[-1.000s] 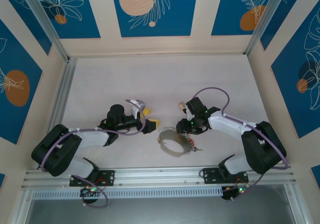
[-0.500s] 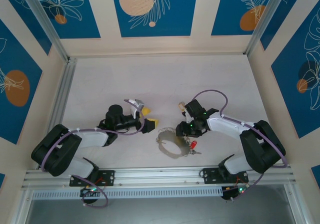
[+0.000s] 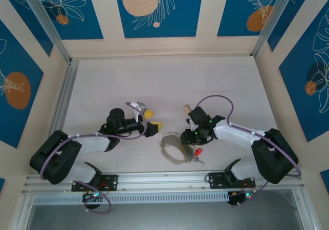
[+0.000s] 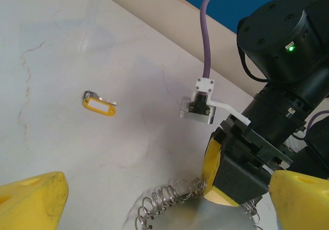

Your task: Put the keys on the keyring

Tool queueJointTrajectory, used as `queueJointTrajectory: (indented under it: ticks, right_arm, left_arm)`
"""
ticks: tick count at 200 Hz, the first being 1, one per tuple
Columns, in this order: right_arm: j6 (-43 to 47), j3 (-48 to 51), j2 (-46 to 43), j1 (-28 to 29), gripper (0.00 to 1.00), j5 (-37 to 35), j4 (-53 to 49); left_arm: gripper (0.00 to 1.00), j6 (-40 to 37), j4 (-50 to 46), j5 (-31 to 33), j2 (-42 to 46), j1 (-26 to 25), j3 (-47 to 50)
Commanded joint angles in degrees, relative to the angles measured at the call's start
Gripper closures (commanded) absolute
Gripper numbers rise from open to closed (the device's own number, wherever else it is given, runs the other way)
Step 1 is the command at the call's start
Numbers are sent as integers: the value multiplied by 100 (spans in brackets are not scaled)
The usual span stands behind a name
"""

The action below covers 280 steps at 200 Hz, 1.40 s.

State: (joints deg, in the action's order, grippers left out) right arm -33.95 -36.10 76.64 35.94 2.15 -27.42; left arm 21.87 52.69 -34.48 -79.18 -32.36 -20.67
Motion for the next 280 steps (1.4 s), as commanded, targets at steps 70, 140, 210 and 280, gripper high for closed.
queueJointTrajectory:
  ticks: [70,140,210,280]
  right_arm:
    - [14,-37,-102,211,61,-383,-310]
    - [148,-126,-278,239,51,-542,-196]
    - [-32,213,-501,-171,51,67,380]
    - [-523,868,-1800,-1398,51,419,1004]
  left_arm:
    - [0,142,313,-109,156,74,149]
    - [0,166,421,-139,100,98,168]
    - [8,-514,-2168,95,468,-205,-521]
    - [26,-158,-4564,1124,-50,-1523,-1869]
